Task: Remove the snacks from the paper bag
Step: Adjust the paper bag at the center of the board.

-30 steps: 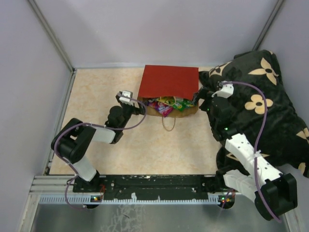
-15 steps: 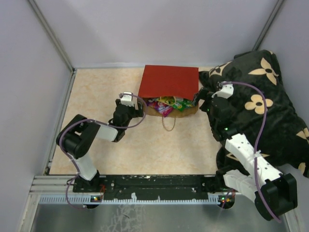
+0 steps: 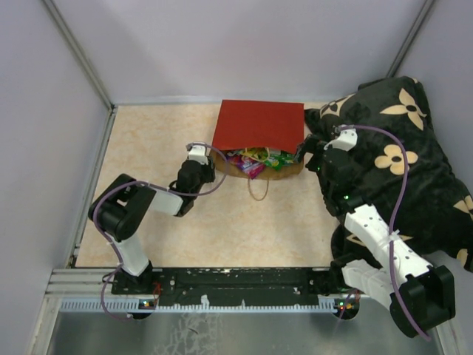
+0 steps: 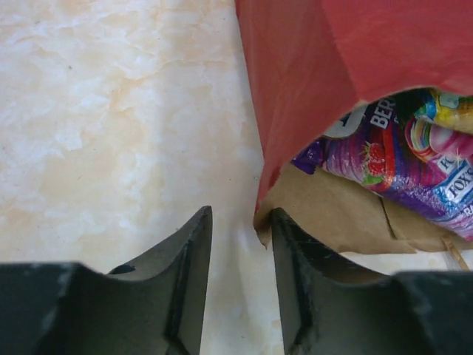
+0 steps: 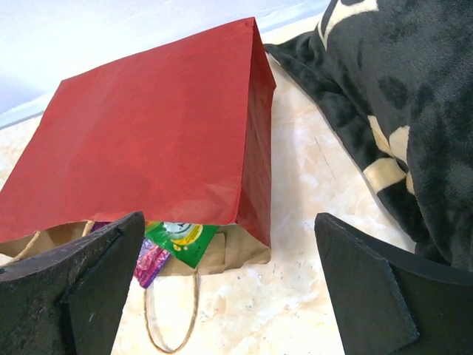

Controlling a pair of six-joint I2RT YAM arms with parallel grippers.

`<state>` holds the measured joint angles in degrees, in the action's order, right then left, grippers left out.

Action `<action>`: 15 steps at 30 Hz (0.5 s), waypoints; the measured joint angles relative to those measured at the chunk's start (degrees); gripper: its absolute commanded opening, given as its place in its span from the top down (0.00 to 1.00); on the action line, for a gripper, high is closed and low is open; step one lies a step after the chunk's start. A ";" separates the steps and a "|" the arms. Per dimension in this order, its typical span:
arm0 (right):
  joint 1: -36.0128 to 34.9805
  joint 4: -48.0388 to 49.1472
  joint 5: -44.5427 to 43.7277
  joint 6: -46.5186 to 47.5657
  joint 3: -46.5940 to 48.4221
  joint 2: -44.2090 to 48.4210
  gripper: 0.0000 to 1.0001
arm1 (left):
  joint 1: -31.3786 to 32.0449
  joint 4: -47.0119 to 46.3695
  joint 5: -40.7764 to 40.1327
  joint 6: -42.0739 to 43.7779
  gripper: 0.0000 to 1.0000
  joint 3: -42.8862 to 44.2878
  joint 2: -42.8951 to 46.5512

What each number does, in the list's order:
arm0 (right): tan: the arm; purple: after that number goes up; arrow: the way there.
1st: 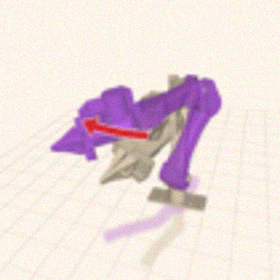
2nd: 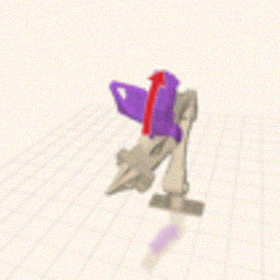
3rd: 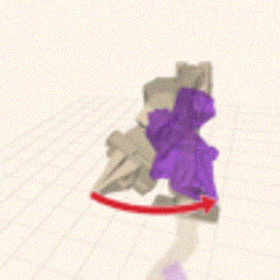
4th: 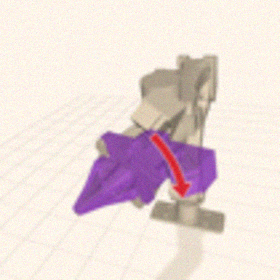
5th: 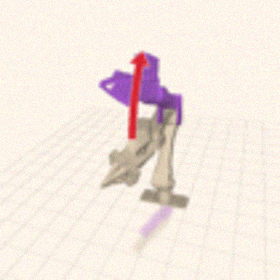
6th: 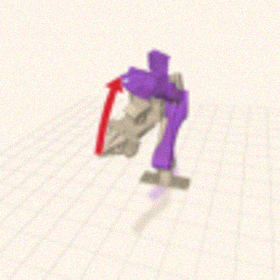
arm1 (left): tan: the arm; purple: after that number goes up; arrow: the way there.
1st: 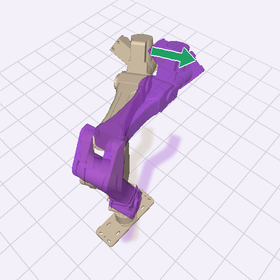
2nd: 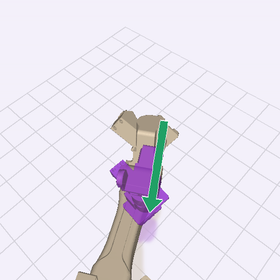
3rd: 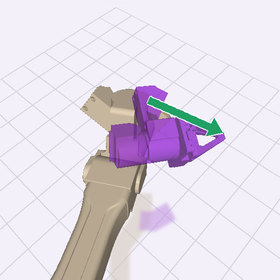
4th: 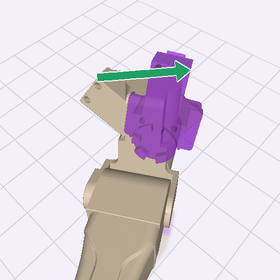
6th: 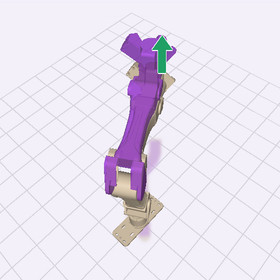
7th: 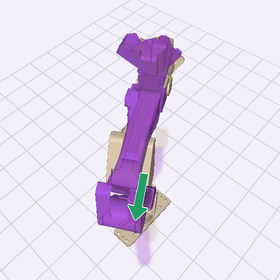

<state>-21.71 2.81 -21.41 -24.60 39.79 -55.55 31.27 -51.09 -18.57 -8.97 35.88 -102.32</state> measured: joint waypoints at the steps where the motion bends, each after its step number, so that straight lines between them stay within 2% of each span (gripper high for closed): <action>1: 0.00 -0.09 0.00 0.00 0.00 0.00 0.01 | 0.09 -0.02 0.22 -0.04 0.86 0.00 0.00; 2: 0.00 -0.20 0.00 0.00 0.00 0.00 0.01 | 0.15 0.00 0.31 -0.17 0.97 0.00 0.00; 3: 0.00 -0.35 -0.02 0.00 0.00 0.00 0.01 | 0.17 0.09 0.37 -0.11 1.00 0.02 0.00; 9: 0.00 -0.57 -0.15 0.00 0.00 0.00 0.01 | 0.26 3.02 -1.73 -0.74 1.00 1.68 0.00; 15: -1.25 -1.73 -2.93 0.09 -0.04 -0.11 0.01 | 0.26 11.91 -6.45 -5.35 1.00 5.57 -1.20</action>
<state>-22.96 1.08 -24.34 -24.51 39.75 -55.66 31.53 -39.18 -25.02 -14.33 41.45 -103.53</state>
